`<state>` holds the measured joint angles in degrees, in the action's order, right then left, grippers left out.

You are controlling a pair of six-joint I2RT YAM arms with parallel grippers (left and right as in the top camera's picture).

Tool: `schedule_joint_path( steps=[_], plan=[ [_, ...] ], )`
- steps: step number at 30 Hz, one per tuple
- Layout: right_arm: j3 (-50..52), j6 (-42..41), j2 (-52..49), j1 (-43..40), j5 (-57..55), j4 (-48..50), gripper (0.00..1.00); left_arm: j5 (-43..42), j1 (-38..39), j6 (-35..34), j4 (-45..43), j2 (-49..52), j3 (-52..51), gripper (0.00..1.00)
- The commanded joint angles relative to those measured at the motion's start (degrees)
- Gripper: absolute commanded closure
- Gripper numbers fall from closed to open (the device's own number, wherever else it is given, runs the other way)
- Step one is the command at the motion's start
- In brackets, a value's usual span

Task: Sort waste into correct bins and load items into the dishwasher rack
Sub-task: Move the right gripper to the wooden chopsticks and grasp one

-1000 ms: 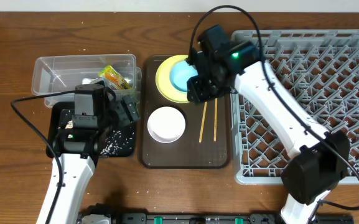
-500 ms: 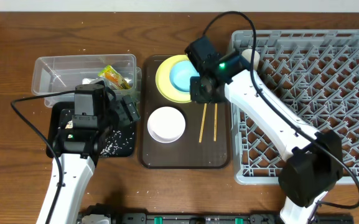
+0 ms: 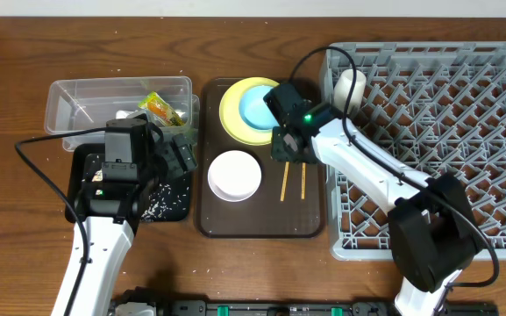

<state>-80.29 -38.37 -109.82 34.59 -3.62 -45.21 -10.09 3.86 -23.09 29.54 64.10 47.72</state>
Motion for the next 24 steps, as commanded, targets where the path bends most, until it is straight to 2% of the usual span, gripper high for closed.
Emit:
schedule_joint_path(
  steps=[1,24],
  plan=[
    [2.43,-0.83,-0.02,0.68,-2.40,2.67,0.83,0.74,0.09,0.35,-0.13,0.33,1.46,0.08],
    [14.73,-1.88,-0.04,0.74,-4.52,20.24,0.80,0.74,0.09,0.35,-0.13,0.33,1.46,0.08]
  ],
)
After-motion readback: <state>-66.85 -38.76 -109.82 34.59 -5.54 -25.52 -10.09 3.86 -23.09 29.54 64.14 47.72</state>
